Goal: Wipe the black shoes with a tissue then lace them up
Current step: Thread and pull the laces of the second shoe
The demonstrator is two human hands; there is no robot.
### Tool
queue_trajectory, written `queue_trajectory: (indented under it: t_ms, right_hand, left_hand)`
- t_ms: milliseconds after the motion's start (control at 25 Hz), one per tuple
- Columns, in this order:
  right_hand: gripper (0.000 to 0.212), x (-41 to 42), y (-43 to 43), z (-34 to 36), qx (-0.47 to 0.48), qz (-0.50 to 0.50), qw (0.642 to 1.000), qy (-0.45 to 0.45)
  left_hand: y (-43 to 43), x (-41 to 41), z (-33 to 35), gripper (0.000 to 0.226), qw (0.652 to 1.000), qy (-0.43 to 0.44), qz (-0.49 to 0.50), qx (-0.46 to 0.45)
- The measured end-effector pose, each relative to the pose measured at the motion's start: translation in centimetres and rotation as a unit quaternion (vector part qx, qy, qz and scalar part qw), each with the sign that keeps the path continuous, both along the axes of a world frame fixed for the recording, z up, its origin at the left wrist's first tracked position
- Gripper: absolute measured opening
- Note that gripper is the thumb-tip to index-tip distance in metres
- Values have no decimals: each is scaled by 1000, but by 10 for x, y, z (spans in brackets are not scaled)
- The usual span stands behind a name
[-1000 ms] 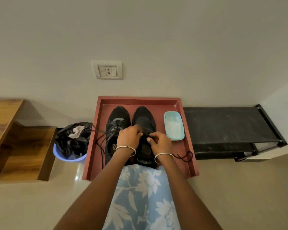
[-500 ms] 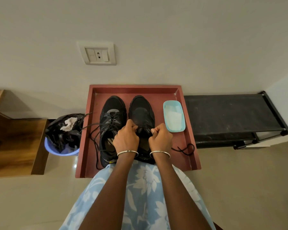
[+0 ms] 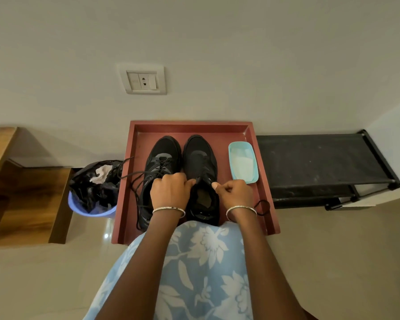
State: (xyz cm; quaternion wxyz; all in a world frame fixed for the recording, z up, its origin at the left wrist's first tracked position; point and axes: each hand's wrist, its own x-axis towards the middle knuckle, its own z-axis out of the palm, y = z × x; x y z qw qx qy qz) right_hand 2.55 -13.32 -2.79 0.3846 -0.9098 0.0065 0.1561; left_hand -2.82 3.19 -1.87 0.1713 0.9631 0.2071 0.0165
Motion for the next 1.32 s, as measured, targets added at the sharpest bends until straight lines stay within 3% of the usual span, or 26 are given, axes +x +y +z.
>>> queue_trajectory:
  t_ms: [160,240,280,360,400,440,480,680,880,1080,1240,1320]
  right_hand:
    - [29,2,11,23,140,48,989,-9]
    - [30,15,30,20,293,-13,955,36]
    - [31,20,39,16,386,-77,916,78]
    - [31,26,48,5,521,-212,811,162]
    - [30,29,50,-1,555,-259,767,190]
    - [31,32,50,-8,570,-287,741,208]
    - [32,34,49,-12,570,-298,735,214]
    - [35,49,61,-23,513,-295,789,167]
    - [32,51,66,-25,465,-226,848,118]
    - [30,48,67,-25,444,-141,875,131]
    - [30,50,64,-25,419,-87,899,93]
    - [22,52,61,-26,390,-74,915,70]
  left_hand:
    - [15,13,6,44,980,-135,-43,-141]
    - [7,22,0,45,929,-173,-15,-327]
    - [2,26,-3,46,864,-198,33,-462]
    - [-7,31,-9,42,651,-225,162,-707]
    - [-7,35,-14,40,557,-224,217,-770]
    - [-5,39,-19,38,502,-220,253,-797]
    - [-3,43,-23,38,487,-213,270,-803]
    - [-1,61,-33,41,541,-212,297,-758]
    - [7,60,-34,35,600,-193,210,-747]
    - [9,57,-33,25,678,-153,125,-708]
    - [10,56,-32,20,720,-155,106,-668]
    - [12,56,-29,22,725,-159,91,-664]
